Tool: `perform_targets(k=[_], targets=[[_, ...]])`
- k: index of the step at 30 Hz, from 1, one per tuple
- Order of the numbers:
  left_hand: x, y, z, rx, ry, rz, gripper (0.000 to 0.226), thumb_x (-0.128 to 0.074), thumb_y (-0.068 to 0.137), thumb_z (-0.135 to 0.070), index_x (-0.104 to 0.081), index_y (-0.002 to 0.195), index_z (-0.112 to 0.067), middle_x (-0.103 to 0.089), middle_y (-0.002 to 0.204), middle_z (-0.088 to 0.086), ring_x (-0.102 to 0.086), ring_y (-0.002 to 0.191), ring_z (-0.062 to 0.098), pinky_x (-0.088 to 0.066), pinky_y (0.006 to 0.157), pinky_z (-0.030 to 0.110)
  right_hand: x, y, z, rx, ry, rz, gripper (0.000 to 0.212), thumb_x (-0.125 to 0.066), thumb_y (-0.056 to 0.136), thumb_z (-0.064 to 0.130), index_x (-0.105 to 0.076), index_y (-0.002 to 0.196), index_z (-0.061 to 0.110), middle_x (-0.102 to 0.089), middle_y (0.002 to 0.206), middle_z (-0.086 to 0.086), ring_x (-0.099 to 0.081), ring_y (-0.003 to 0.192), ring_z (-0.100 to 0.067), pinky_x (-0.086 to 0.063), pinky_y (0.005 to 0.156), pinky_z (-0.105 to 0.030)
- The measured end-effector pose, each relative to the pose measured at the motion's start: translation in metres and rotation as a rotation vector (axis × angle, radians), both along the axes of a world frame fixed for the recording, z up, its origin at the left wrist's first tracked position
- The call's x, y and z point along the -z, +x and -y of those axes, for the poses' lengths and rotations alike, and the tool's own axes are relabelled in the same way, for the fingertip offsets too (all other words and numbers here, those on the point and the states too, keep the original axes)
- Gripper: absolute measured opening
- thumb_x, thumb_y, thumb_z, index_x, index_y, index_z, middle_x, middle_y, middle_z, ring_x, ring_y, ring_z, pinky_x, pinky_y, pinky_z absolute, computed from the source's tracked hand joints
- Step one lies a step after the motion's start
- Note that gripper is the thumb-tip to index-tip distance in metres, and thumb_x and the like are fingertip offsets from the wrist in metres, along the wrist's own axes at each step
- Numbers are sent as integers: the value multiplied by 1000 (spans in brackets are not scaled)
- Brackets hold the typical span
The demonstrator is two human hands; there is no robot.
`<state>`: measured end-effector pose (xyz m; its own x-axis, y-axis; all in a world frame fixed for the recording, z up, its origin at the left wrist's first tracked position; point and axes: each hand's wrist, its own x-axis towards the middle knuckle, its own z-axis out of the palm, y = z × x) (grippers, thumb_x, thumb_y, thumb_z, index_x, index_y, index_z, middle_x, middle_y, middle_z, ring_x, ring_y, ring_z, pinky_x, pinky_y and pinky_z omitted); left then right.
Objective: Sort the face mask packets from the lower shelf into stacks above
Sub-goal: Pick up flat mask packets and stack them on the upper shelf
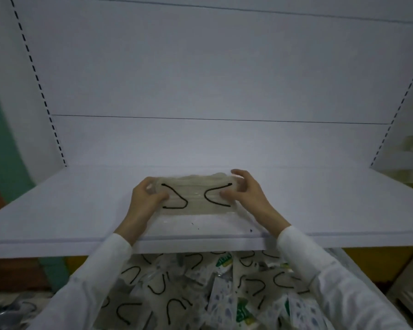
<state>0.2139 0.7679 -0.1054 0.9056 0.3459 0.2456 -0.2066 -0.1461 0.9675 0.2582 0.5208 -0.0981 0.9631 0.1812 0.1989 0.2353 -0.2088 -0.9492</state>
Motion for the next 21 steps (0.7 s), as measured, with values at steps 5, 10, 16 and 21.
perform_targets(k=[5,10,16,21], targets=[[-3,1,7,5,-27,15,31,-52,78,13,-62,85,-16,-64,83,6,-60,74,16,-52,59,21,2,-5,-23,108,345,-64,62,-59,80,-8,-42,132,21,-53,121,1,-56,102,-12,-51,75,-23],[5,-3,5,2,3,-74,26,-48,79,12,-61,90,-8,-63,87,7,-58,80,20,-49,66,26,16,-8,-16,110,319,-179,61,-50,74,-10,-45,130,13,-57,121,-5,-57,109,-25,-53,89,-40],[12,-2,6,-164,52,-82,11,-47,83,2,-45,80,-9,-48,76,5,-45,73,19,-36,61,30,14,-13,-18,53,212,-161,46,-46,76,-13,-52,115,9,-61,115,-9,-59,103,-23,-53,85,-35],[17,-6,6,-221,149,-121,12,-44,89,-7,-52,98,-7,-55,91,5,-50,79,16,-38,60,25,18,-14,-2,121,-117,-4,19,-56,85,5,-59,101,14,-63,97,2,-58,88,-11,-44,68,-20]])
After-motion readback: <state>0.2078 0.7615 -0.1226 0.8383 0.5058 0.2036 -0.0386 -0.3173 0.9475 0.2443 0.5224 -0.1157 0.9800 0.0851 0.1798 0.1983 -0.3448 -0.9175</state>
